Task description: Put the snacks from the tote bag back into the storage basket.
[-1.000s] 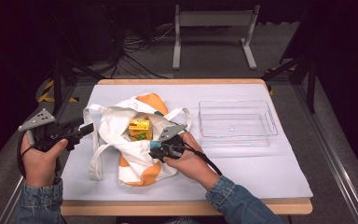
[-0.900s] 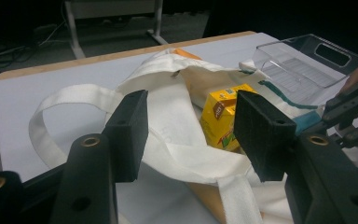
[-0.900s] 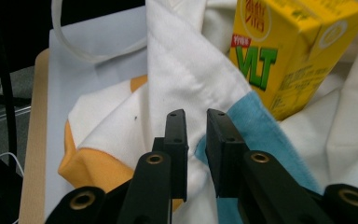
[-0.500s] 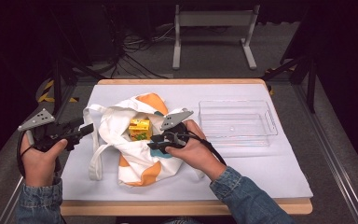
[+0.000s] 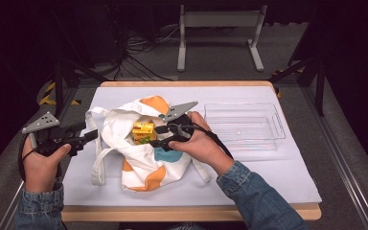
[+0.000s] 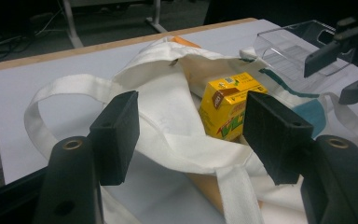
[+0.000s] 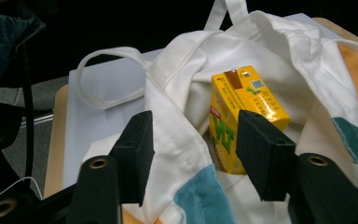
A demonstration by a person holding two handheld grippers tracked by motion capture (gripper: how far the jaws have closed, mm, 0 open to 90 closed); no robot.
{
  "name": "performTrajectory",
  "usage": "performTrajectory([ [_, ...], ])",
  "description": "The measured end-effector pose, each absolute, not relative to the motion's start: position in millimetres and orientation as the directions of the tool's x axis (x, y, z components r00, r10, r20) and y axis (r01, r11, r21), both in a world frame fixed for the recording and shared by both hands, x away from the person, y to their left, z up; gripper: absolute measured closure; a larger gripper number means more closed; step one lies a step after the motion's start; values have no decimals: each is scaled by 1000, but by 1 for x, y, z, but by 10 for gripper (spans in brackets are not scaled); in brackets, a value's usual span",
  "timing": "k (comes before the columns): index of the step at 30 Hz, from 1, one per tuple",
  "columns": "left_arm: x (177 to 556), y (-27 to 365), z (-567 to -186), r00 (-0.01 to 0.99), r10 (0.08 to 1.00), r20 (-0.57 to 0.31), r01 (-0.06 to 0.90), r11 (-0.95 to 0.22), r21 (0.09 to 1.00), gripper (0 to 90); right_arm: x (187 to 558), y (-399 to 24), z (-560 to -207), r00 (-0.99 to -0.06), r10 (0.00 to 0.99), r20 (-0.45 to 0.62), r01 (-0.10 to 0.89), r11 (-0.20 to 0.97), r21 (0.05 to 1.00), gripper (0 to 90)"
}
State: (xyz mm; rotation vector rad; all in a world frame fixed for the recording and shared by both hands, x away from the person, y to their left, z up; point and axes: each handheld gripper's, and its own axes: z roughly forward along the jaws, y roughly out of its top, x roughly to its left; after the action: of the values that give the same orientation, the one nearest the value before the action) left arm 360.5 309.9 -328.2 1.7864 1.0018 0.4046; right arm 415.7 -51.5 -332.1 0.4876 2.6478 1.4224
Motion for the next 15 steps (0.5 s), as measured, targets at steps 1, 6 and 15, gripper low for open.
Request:
performTrajectory([
  [1, 360, 310, -328, 599, 783, -167, 444, -151, 883, 368, 419, -51, -331, -941, 329, 76, 243, 505, 828, 421],
  [6, 361, 310, -329, 595, 786, -165, 460, -165, 873, 307, 431, -50, -327, -936, 344, 78, 253, 501, 828, 363],
  [15, 362, 310, -330, 587, 794, -158, 462, -168, 871, 259, 450, -46, -326, -948, 310, 73, 221, 474, 853, 311],
])
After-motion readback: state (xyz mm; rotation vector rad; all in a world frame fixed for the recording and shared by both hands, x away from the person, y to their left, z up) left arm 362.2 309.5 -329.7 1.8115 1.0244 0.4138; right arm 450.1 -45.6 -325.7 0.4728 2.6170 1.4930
